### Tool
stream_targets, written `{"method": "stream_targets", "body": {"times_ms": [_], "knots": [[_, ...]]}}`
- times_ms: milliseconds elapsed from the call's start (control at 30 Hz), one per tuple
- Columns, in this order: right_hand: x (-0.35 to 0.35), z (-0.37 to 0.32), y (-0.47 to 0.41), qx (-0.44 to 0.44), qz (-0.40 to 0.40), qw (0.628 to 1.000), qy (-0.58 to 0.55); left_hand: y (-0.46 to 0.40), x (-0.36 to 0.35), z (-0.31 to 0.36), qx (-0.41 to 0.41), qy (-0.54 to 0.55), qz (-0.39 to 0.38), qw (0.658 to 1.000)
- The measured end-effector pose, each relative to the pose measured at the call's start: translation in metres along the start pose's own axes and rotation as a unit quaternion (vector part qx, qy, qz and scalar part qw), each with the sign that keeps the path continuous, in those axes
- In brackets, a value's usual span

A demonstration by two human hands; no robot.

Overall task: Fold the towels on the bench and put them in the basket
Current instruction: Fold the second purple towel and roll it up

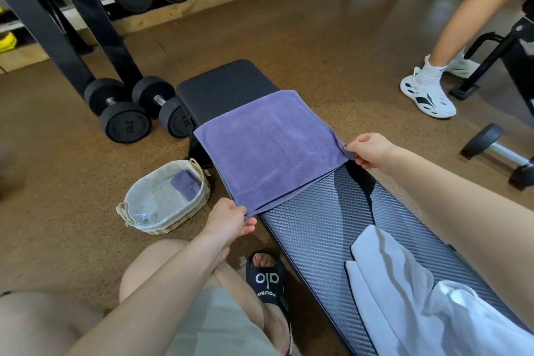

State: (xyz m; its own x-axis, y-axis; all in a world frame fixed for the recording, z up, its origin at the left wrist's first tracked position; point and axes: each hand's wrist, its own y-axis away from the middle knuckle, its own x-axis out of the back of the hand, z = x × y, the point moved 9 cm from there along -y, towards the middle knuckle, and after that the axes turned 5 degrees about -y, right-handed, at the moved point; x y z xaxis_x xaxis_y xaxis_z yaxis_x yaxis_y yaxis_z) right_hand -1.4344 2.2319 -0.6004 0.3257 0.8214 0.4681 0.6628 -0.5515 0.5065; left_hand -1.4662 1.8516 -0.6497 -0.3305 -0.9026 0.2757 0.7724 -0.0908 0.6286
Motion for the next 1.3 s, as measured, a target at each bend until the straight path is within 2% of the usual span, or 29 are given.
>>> {"method": "stream_targets", "body": {"times_ms": [267,433,633,767,900,967,1067,1133,1200,1300], "knots": [[0.004,-0.001,0.012,-0.024,-0.001,0.984,-0.175,0.008,0.017,0.019,0.002,0.007,-0.003,1.0],[0.006,-0.003,0.02,-0.03,0.017,0.979,-0.2,0.02,0.022,0.03,0.009,0.009,-0.016,1.0],[0.006,0.002,0.024,-0.04,0.05,0.987,-0.149,0.03,0.017,0.023,0.064,0.079,-0.017,0.995],[0.014,0.005,0.026,-0.036,0.078,0.994,-0.07,0.03,0.018,0.021,0.072,0.072,-0.008,0.995],[0.018,0.004,0.028,-0.035,0.095,0.994,-0.046,0.028,0.023,0.027,0.055,0.042,-0.005,0.998],[0.019,0.003,0.028,-0.03,0.102,0.993,-0.045,0.028,0.028,0.033,0.029,0.005,0.01,1.0],[0.016,-0.004,0.029,-0.008,0.108,0.992,-0.063,0.028,0.04,0.052,-0.071,-0.111,0.048,0.99],[0.013,-0.018,0.032,0.022,0.103,0.991,-0.087,0.035,0.046,0.079,-0.175,-0.229,0.074,0.955],[0.009,-0.034,0.038,0.048,0.085,0.987,-0.131,0.047,0.047,0.106,-0.273,-0.325,0.096,0.901],[0.005,-0.061,0.046,0.082,0.047,0.966,-0.242,0.065,0.051,0.135,-0.351,-0.38,0.114,0.848]]}}
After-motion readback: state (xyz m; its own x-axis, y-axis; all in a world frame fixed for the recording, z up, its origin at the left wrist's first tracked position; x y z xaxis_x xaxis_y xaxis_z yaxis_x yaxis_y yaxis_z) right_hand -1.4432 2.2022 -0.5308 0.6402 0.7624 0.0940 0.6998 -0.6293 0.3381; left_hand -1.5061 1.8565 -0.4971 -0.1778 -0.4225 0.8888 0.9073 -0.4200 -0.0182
